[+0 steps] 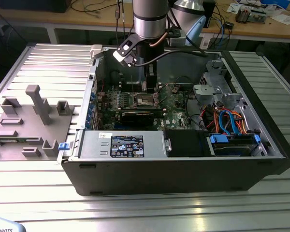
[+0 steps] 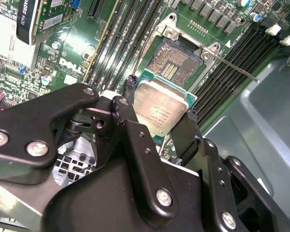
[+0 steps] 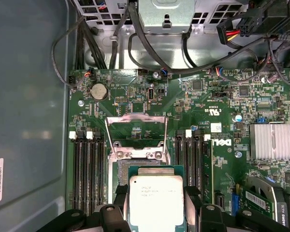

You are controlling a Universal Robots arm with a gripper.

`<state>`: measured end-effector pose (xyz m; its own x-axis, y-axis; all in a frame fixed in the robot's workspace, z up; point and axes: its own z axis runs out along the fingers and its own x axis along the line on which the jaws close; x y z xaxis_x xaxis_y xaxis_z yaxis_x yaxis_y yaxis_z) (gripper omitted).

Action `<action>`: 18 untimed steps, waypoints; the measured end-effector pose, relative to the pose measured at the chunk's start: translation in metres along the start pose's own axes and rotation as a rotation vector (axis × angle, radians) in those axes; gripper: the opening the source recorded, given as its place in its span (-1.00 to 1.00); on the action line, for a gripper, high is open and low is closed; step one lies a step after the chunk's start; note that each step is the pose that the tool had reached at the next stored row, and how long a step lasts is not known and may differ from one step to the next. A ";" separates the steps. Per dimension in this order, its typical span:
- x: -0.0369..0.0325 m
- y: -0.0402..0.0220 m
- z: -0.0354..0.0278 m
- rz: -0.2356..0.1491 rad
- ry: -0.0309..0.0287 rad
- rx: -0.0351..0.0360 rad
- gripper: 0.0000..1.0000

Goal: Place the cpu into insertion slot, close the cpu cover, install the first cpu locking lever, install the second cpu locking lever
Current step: 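Place the cpu into insertion slot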

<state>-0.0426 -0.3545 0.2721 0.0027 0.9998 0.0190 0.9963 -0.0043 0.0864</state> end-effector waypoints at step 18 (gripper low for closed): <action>-0.0001 -0.0004 0.0049 0.000 0.0000 0.0000 0.09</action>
<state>-0.0426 -0.3545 0.2672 0.0026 0.9998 0.0189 0.9963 -0.0043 0.0864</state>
